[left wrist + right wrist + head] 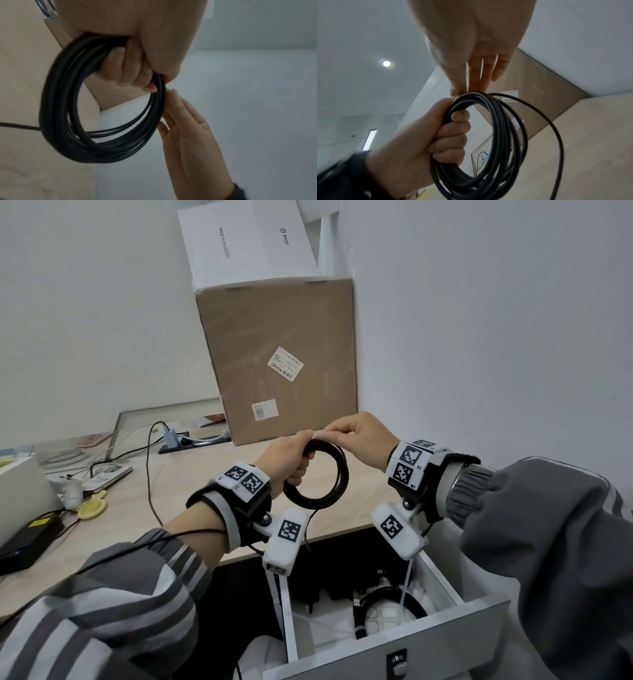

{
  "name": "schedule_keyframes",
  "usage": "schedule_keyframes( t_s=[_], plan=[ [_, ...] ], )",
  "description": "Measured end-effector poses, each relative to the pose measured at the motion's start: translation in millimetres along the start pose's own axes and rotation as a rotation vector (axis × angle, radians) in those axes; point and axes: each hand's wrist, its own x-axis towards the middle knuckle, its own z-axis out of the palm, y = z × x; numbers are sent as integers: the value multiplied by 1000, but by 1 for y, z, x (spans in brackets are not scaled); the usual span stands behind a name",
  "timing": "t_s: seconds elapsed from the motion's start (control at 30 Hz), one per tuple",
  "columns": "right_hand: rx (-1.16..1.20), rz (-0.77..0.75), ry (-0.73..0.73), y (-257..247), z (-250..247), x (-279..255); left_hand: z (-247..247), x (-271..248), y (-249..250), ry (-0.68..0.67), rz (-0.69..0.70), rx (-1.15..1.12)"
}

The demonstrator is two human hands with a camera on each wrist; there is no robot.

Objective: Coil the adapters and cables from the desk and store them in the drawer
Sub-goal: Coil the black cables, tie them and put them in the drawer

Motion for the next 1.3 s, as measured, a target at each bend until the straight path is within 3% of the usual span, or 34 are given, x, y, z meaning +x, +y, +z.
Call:
schedule_keyframes(
  t_s=[0.1, 0.27, 0.4, 0.63, 0.8, 1.0, 1.17, 1.3],
  plan=[
    [-62, 63, 2, 12, -8, 1, -8, 0, 0, 20, 3, -69],
    [60, 201, -242, 28, -11, -12, -17, -1, 6, -27, 18, -131],
    [97, 214, -73, 32, -1, -12, -18, 1, 8, 2, 31, -165],
    [277, 339, 74, 17, 16, -9, -11, 6, 3, 212, 65, -285],
    [158, 286, 266, 25, 25, -4, -6, 8, 5, 262, 70, -392],
    [550, 401, 190, 18, 31, -6, -8, 9, 8, 256, 85, -405],
    [427, 334, 75, 15, 32, -7, -3, 8, 4, 219, 93, -448],
    [373, 322, 87, 15, 34, -2, 2, 5, 1, 155, 96, -512]
  ],
)
